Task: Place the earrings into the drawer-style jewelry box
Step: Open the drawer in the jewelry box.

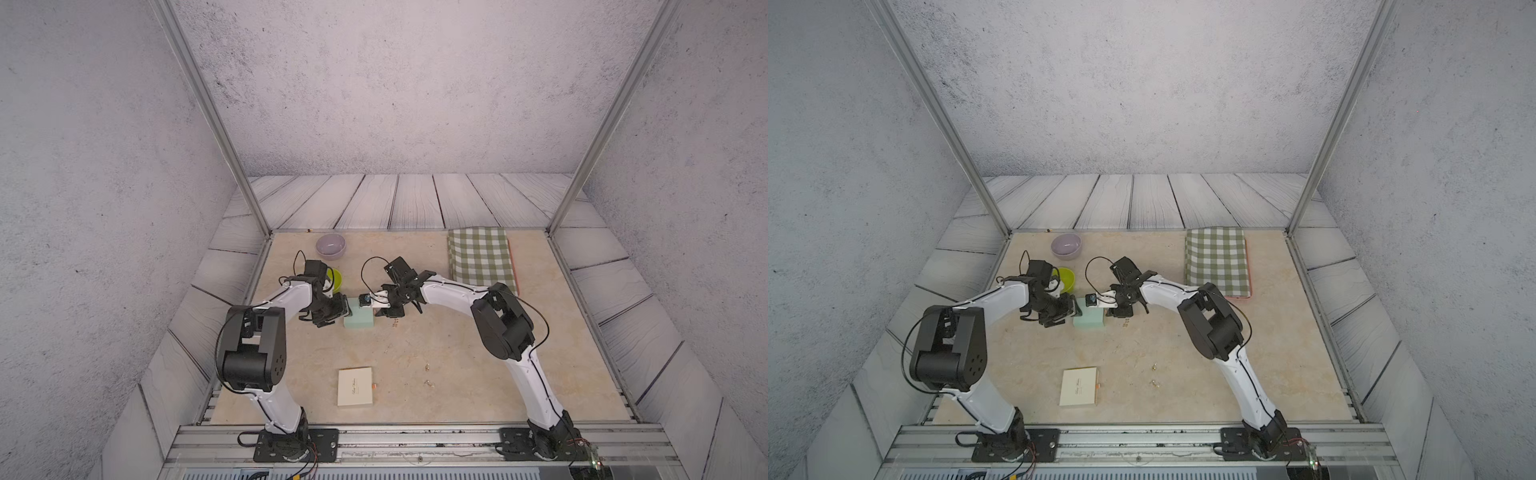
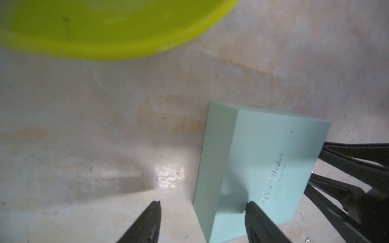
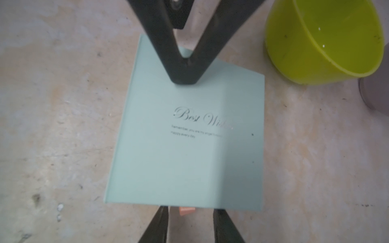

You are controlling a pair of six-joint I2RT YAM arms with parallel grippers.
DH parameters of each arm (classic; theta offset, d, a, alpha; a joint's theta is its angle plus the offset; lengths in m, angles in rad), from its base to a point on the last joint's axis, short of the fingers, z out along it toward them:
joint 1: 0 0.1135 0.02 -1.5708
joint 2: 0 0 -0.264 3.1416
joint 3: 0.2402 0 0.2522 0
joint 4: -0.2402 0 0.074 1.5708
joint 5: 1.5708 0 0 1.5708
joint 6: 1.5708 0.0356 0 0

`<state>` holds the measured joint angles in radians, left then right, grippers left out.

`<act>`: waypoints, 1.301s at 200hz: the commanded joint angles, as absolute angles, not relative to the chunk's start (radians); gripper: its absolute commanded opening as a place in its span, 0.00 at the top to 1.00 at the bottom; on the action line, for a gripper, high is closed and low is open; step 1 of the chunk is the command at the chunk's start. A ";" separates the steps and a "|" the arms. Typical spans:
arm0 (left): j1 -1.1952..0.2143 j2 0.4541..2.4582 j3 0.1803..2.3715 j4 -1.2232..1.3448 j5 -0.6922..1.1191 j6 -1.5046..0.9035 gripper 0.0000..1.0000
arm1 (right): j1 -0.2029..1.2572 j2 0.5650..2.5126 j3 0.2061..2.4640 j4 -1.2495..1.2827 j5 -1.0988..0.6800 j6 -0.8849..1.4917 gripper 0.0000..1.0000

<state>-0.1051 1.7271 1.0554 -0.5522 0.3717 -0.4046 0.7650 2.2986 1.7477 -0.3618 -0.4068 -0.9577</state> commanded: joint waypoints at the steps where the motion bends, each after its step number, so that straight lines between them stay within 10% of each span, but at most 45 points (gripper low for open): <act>1: -0.105 1.743 1.045 -0.556 0.387 -0.399 0.33 | 0.775 2.330 1.770 -0.381 -0.384 -0.969 0.63; 92: -0.104 1.754 1.040 -0.553 0.382 -0.400 0.34 | 0.778 2.314 1.756 -0.334 -0.383 -0.930 1.00; 260: -0.074 1.753 1.014 -0.555 0.301 -0.414 0.38 | 0.717 2.183 1.552 -0.226 -0.337 -0.920 1.00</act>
